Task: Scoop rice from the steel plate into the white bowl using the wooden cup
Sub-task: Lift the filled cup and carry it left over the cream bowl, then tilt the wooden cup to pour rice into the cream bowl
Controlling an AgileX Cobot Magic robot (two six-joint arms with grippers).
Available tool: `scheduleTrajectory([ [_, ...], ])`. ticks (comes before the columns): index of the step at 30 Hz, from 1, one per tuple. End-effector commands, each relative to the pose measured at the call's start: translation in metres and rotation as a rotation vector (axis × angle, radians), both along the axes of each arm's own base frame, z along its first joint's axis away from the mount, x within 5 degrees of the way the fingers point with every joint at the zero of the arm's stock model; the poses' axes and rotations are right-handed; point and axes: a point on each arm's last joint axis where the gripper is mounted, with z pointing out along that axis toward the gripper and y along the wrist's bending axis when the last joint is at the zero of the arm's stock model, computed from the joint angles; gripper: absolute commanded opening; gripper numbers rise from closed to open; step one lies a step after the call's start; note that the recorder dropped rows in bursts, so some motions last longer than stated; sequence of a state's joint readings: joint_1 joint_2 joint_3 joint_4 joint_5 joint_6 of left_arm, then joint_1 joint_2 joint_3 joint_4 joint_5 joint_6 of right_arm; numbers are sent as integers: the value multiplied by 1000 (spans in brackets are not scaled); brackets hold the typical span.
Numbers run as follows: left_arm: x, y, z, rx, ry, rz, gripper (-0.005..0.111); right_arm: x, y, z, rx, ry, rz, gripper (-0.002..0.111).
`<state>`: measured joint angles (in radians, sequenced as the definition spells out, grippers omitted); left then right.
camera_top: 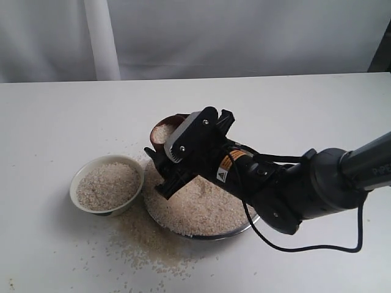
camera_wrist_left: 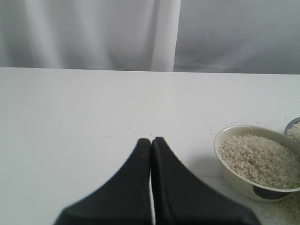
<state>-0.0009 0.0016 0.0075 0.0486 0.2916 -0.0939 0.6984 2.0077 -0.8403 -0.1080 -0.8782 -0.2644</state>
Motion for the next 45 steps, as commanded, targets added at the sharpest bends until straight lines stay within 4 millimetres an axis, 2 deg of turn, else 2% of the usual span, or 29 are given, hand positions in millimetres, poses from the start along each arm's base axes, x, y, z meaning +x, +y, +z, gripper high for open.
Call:
scheduleTrajectory([
  [1,0,0,3,-7,-16,-4,0,-1,2,8,20,-45,31,0],
  [7,0,0,3,-7,-16,-4,0,14,15,17,-68,3,36,0],
  [16,0,0,3,-7,-16,-4,0,33,53,50,-420,-74,136,0],
  [21,0,0,3,-7,-16,-4,0,35,67,69,-543,-131,188,0],
  [25,0,0,3,-7,-16,-4,0,31,77,74,-641,-171,238,0],
  [33,0,0,3,-7,-16,-4,0,24,84,73,-764,-269,319,0],
  [45,0,0,3,-7,-16,-4,0,25,88,49,-907,-349,411,0],
])
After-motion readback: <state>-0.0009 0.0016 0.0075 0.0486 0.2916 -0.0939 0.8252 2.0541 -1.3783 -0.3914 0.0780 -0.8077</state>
